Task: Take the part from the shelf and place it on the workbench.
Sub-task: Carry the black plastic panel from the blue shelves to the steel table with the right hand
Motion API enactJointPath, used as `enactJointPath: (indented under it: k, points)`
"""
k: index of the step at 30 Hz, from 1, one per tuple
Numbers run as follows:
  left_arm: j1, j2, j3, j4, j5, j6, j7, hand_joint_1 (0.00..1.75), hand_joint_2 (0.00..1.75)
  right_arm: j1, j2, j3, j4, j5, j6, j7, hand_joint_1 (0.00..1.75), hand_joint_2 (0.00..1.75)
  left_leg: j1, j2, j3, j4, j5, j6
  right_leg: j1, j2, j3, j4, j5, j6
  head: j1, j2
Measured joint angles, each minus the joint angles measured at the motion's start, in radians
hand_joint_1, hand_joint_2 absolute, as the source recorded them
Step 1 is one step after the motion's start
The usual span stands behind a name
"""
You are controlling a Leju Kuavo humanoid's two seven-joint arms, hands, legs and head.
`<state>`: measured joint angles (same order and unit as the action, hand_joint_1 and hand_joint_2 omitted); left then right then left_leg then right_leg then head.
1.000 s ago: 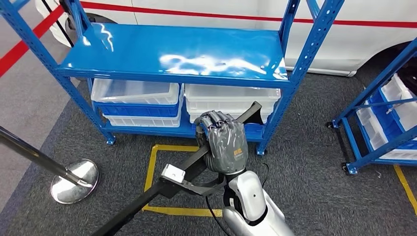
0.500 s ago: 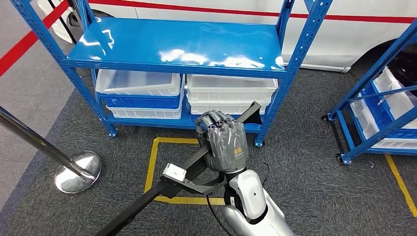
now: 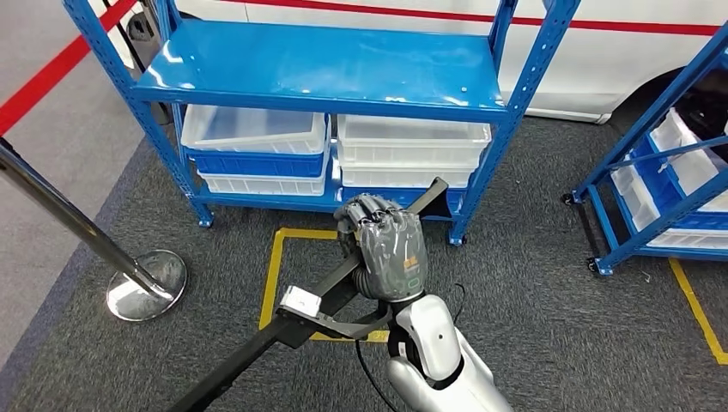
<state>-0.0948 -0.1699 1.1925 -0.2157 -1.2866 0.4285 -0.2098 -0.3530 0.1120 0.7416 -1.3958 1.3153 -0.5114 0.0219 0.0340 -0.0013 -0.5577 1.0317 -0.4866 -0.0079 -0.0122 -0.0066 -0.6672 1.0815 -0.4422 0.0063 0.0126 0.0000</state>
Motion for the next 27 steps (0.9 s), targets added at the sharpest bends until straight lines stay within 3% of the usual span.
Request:
enactJointPath:
  k: [1,3,4,5,6,8,10,11,13,15,16,18,19,20,21,22,23,24,26,27]
  points:
    - [0.000,0.000,0.000,0.000,0.000,0.000,0.000,0.00,1.75,0.000,0.000,0.000,0.001,-0.002,0.001,0.000,1.75,1.75,0.000,0.002,-0.010,-0.002,0.010,0.011,-0.002,0.001,-0.012,0.036,-0.040,0.004,0.000,0.000]
    - [0.000,0.001,0.000,0.000,0.000,0.000,0.000,0.00,1.75,0.000,0.000,0.000,0.003,-0.003,0.001,-0.001,1.75,1.75,-0.004,0.005,-0.031,-0.001,0.028,0.023,-0.003,0.002,-0.041,0.154,-0.137,0.007,0.000,0.000]
    - [0.000,0.001,0.000,0.000,0.000,0.000,0.000,0.00,1.75,0.000,-0.001,0.000,0.003,-0.003,0.001,-0.001,1.75,1.75,-0.007,0.005,-0.043,0.000,0.037,0.025,-0.003,0.002,-0.050,0.211,-0.164,0.007,0.000,0.000]
    - [0.000,0.001,0.001,0.000,0.000,0.000,0.000,0.00,1.75,0.000,-0.001,0.000,0.004,-0.003,0.001,-0.001,1.75,1.75,-0.010,0.006,-0.055,0.000,0.046,0.025,-0.002,0.002,-0.049,0.246,-0.169,0.005,0.000,0.000]
    - [0.000,0.001,0.001,0.000,0.000,0.000,0.000,0.00,1.75,0.000,-0.001,0.000,0.004,-0.003,0.001,-0.001,1.75,1.75,-0.012,0.006,-0.066,0.001,0.055,0.025,-0.001,0.002,-0.033,0.250,-0.154,0.002,0.000,0.000]
    - [0.000,0.001,0.001,0.000,0.000,0.000,0.000,0.00,1.75,0.000,-0.002,0.000,0.004,-0.004,0.001,-0.002,1.75,1.75,-0.015,0.005,-0.084,0.001,0.071,0.022,0.005,0.003,0.052,0.151,-0.100,-0.014,0.000,0.000]
    - [0.001,-0.001,0.001,0.000,0.000,0.000,0.000,0.00,1.75,-0.003,-0.001,0.000,0.004,-0.005,0.001,-0.003,1.75,1.75,-0.017,0.005,-0.094,0.000,0.086,0.015,0.013,0.005,0.147,0.007,-0.092,-0.030,0.000,0.000]
    - [0.001,-0.002,0.001,0.000,0.000,0.000,0.000,0.00,1.75,-0.005,-0.001,0.000,0.004,-0.006,0.002,-0.003,1.75,1.75,-0.016,0.005,-0.096,-0.002,0.095,0.009,0.018,0.006,0.171,-0.037,-0.098,-0.033,-0.001,0.000]
    - [0.002,-0.003,0.002,0.000,0.000,0.000,0.000,0.00,1.75,-0.008,-0.001,0.000,0.004,-0.007,0.002,-0.004,1.75,1.75,-0.013,0.005,-0.098,-0.014,0.114,-0.005,0.021,0.006,0.176,-0.069,-0.095,-0.035,0.000,0.000]
    - [0.001,-0.002,0.004,0.000,0.000,0.001,0.000,0.00,1.75,-0.009,0.000,0.000,0.004,-0.009,0.004,-0.004,1.75,1.75,-0.013,0.004,-0.107,-0.007,0.098,-0.014,0.017,0.001,0.164,-0.084,-0.072,-0.043,-0.001,0.000]
    - [0.002,-0.002,0.004,0.000,0.000,0.001,0.000,0.00,1.75,-0.010,0.000,0.000,0.004,-0.011,0.006,-0.005,1.75,1.75,-0.013,0.003,-0.118,0.020,0.064,-0.017,0.013,-0.001,0.155,-0.092,-0.059,-0.049,-0.001,0.000]
    - [0.002,-0.002,0.004,0.000,0.000,0.002,0.000,0.00,1.75,-0.010,0.001,0.000,0.004,-0.016,0.009,-0.005,1.75,1.75,-0.012,0.003,-0.147,0.126,-0.028,-0.023,0.012,-0.003,0.135,-0.093,-0.039,-0.057,-0.002,0.000]
    - [0.002,-0.002,0.004,0.000,0.000,0.002,0.000,0.00,1.75,-0.009,0.001,0.000,0.005,-0.019,0.010,-0.005,1.75,1.75,-0.012,0.003,-0.160,0.189,-0.057,-0.026,0.013,-0.004,0.123,-0.091,-0.031,-0.057,-0.002,0.000]
    - [0.002,-0.001,0.004,0.000,0.000,0.002,0.000,0.00,1.75,-0.008,0.001,0.000,0.006,-0.024,0.009,-0.006,1.75,1.75,-0.012,0.003,-0.166,0.238,-0.063,-0.029,0.014,-0.004,0.111,-0.088,-0.023,-0.056,-0.002,0.000]
    - [0.002,0.000,0.004,0.000,0.000,0.002,0.000,0.00,1.75,-0.008,0.000,0.000,0.006,-0.028,0.009,-0.006,1.75,1.75,-0.011,0.003,-0.162,0.262,-0.048,-0.032,0.015,-0.005,0.098,-0.083,-0.016,-0.054,-0.002,0.000]
    - [0.002,0.002,0.004,0.000,0.000,0.002,0.000,0.00,1.75,-0.007,0.000,-0.001,0.007,-0.033,0.009,-0.007,1.75,1.75,-0.011,0.003,-0.141,0.252,-0.018,-0.032,0.014,-0.005,0.085,-0.077,-0.010,-0.052,-0.002,0.000]
    - [0.002,0.003,0.004,0.000,0.000,0.002,0.000,0.00,1.75,-0.006,0.000,-0.001,0.008,-0.036,0.009,-0.007,1.75,1.75,-0.011,0.003,-0.101,0.205,0.010,-0.031,0.014,-0.005,0.074,-0.070,-0.005,-0.049,-0.003,0.000]
    - [0.002,0.004,0.004,0.000,0.000,0.002,0.000,0.00,1.75,-0.005,0.000,-0.002,0.008,-0.039,0.008,-0.007,1.75,1.75,-0.012,0.003,-0.052,0.137,0.019,-0.029,0.015,-0.005,0.063,-0.062,-0.002,-0.046,-0.003,0.000]
    - [0.002,0.005,0.005,0.000,0.000,0.002,-0.001,0.00,1.75,-0.004,0.000,-0.005,0.008,-0.046,0.007,-0.007,1.75,1.75,-0.016,0.001,0.024,0.018,0.002,-0.021,0.017,-0.005,0.047,-0.047,0.003,-0.038,-0.002,0.000]
    - [0.002,0.005,0.005,0.000,0.000,0.002,-0.002,0.00,1.75,-0.002,0.000,-0.006,0.008,-0.049,0.005,-0.007,1.75,1.75,-0.018,0.000,0.039,-0.010,-0.013,-0.015,0.018,-0.005,0.042,-0.043,0.007,-0.032,-0.002,0.000]
